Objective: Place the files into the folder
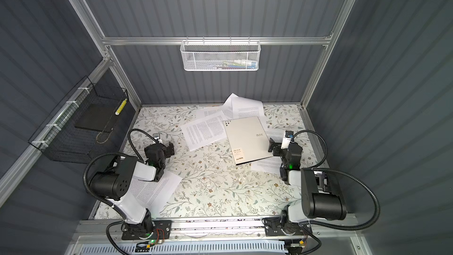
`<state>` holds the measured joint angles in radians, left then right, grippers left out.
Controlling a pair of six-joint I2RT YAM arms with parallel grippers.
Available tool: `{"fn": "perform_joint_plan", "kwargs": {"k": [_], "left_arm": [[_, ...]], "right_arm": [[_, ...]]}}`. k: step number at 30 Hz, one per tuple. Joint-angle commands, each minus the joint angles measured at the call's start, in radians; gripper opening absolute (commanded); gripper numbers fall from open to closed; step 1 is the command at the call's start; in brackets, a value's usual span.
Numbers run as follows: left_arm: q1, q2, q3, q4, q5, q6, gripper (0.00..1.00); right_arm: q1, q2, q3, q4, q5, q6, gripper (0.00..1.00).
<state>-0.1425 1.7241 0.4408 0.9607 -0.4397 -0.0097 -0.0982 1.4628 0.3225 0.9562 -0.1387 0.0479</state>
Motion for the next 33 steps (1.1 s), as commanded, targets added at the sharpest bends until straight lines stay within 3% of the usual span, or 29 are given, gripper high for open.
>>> {"fn": "perform_joint_plan", "kwargs": {"k": [1,27,33], "left_arm": [[0.008,-0.003,0.015,-0.007,0.010,0.008,1.00],[0.007,-0.003,0.015,-0.006,0.009,0.008,1.00],[0.032,-0.006,0.023,-0.032,0.065,-0.003,1.00]], "right_arm": [[0.002,-0.004,0.006,0.012,0.001,0.001,0.99],[0.003,-0.004,0.007,0.010,0.007,0.000,0.99],[0.004,-0.004,0.007,0.010,0.006,0.001,0.99]]}}
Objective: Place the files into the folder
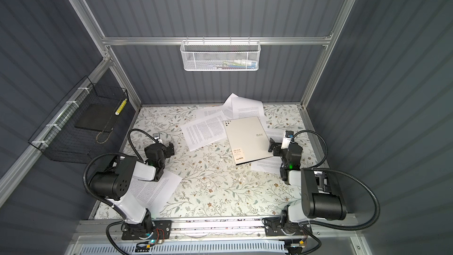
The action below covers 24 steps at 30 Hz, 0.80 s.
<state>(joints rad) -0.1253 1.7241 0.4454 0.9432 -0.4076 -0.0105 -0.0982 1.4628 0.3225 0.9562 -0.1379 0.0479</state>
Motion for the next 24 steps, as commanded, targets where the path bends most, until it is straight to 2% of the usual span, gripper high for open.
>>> {"fn": "perform_joint_plan", "kwargs": {"k": [1,9,10,11,13,15,17,18,19,21,22,23,24], "left_arm": [[0.015,-0.006,0.016,-0.008,0.031,0.000,1.00],[0.024,-0.012,0.007,0.006,0.031,-0.013,1.00],[0.022,-0.031,0.005,0.012,-0.032,-0.020,1.00],[0.021,-0.071,0.008,-0.048,-0.010,-0.033,1.00],[-0.018,-0.165,0.064,-0.201,-0.098,-0.005,1.00],[-0.075,-0.268,0.133,-0.384,-0.163,-0.026,1.00],[-0.105,-0.343,0.186,-0.530,-0.165,-0.173,1.00],[-0.112,-0.377,0.235,-0.648,-0.144,-0.316,1.00],[-0.114,-0.394,0.282,-0.767,-0.106,-0.408,1.00],[-0.116,-0.405,0.375,-0.954,-0.032,-0.578,1.00],[-0.116,-0.405,0.412,-1.034,0.010,-0.659,1.00],[-0.116,-0.401,0.450,-1.098,0.092,-0.696,1.00],[-0.116,-0.394,0.487,-1.130,0.205,-0.673,1.00]], "right_arm": [[0.003,-0.004,0.006,0.010,0.005,0.001,0.99],[0.004,-0.003,0.005,0.012,0.004,0.001,0.99],[0.002,-0.002,0.007,0.012,0.006,0.004,0.99],[0.002,-0.002,0.009,0.008,0.023,0.014,0.99],[-0.001,-0.006,0.006,0.015,0.034,0.020,0.99],[0.003,-0.085,0.013,-0.075,0.158,0.057,0.99],[0.006,-0.210,0.032,-0.228,0.242,0.097,0.99],[0.007,-0.276,0.062,-0.344,0.284,0.139,0.99],[0.008,-0.329,0.100,-0.470,0.324,0.189,0.99],[0.003,-0.431,0.181,-0.721,0.425,0.372,0.99],[0.001,-0.455,0.197,-0.793,0.473,0.454,0.99],[-0.010,-0.478,0.204,-0.851,0.509,0.530,0.99],[-0.034,-0.501,0.211,-0.917,0.479,0.583,0.99]]}}
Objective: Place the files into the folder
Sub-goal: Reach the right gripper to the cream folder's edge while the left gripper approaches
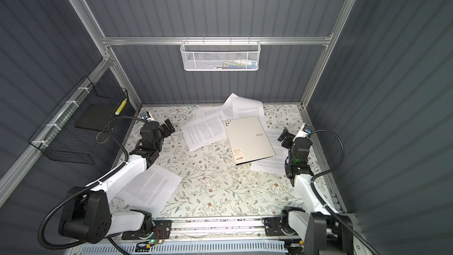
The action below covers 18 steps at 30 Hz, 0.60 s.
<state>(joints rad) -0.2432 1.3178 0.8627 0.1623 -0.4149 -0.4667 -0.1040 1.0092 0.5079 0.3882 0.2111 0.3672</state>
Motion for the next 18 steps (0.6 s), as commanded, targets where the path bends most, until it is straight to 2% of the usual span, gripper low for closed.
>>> {"fn": "perform_joint_plan", "kwargs": {"k": [1,2,6,9,11,13,14,16,18], "left_arm": [[-0.001,0.020,0.098,-0.372,0.319,-0.187,1.00],[-0.005,0.032,0.121,-0.393,0.424,-0.165,1.00],[-0.007,0.046,0.172,-0.504,0.712,-0.136,1.00],[-0.007,0.025,0.181,-0.536,0.912,-0.110,1.00],[-0.013,0.013,0.180,-0.552,0.994,-0.093,1.00],[-0.019,0.008,0.190,-0.609,1.031,-0.056,1.00],[-0.021,0.009,0.201,-0.665,1.026,-0.028,1.00],[-0.021,0.001,0.202,-0.773,0.939,-0.009,1.00],[-0.021,-0.037,0.139,-0.776,0.912,-0.016,1.00]], "right_arm": [[-0.060,-0.064,0.021,-0.375,0.038,0.283,0.99],[-0.096,-0.085,0.005,-0.363,-0.134,0.283,0.99],[-0.108,-0.141,-0.082,-0.357,-0.410,0.379,0.99],[-0.091,-0.179,-0.183,-0.264,-0.596,0.519,0.99],[-0.046,-0.201,-0.258,-0.180,-0.633,0.616,0.99],[0.027,-0.216,-0.299,-0.155,-0.607,0.678,0.99],[0.070,-0.216,-0.314,-0.147,-0.587,0.707,0.99],[0.146,-0.209,-0.339,-0.097,-0.560,0.763,0.99],[0.224,-0.193,-0.344,-0.071,-0.486,0.791,0.99]]}}
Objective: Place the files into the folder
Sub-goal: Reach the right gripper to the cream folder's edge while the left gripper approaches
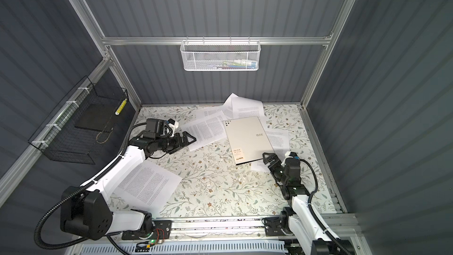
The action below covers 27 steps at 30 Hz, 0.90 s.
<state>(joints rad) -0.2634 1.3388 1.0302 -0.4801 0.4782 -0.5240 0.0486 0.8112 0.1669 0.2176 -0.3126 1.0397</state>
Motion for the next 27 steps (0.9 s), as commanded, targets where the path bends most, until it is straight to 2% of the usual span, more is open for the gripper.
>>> {"fn": "perform_joint_plan", "kwargs": {"k": [1,7,16,19,23,27], "left_arm": [[0.000,-0.073,-0.051,-0.125,0.015,0.035,1.00],[0.000,-0.064,-0.105,-0.121,0.128,0.062,1.00],[-0.005,-0.087,-0.136,-0.107,0.084,0.103,1.00],[-0.005,-0.092,-0.139,-0.107,0.068,0.108,1.00],[-0.007,-0.102,-0.141,-0.103,0.053,0.114,1.00],[-0.007,-0.103,-0.146,-0.107,0.036,0.122,1.00]], "right_arm": [[0.095,0.016,-0.005,0.118,0.054,0.127,0.99],[0.172,0.157,-0.045,0.338,0.056,0.202,0.99],[0.235,0.505,-0.064,0.782,0.062,0.313,0.95],[0.241,0.667,-0.056,0.948,0.039,0.361,0.90],[0.254,0.907,-0.074,1.262,0.057,0.440,0.79],[0.291,0.978,-0.035,1.262,0.058,0.428,0.73]]}}
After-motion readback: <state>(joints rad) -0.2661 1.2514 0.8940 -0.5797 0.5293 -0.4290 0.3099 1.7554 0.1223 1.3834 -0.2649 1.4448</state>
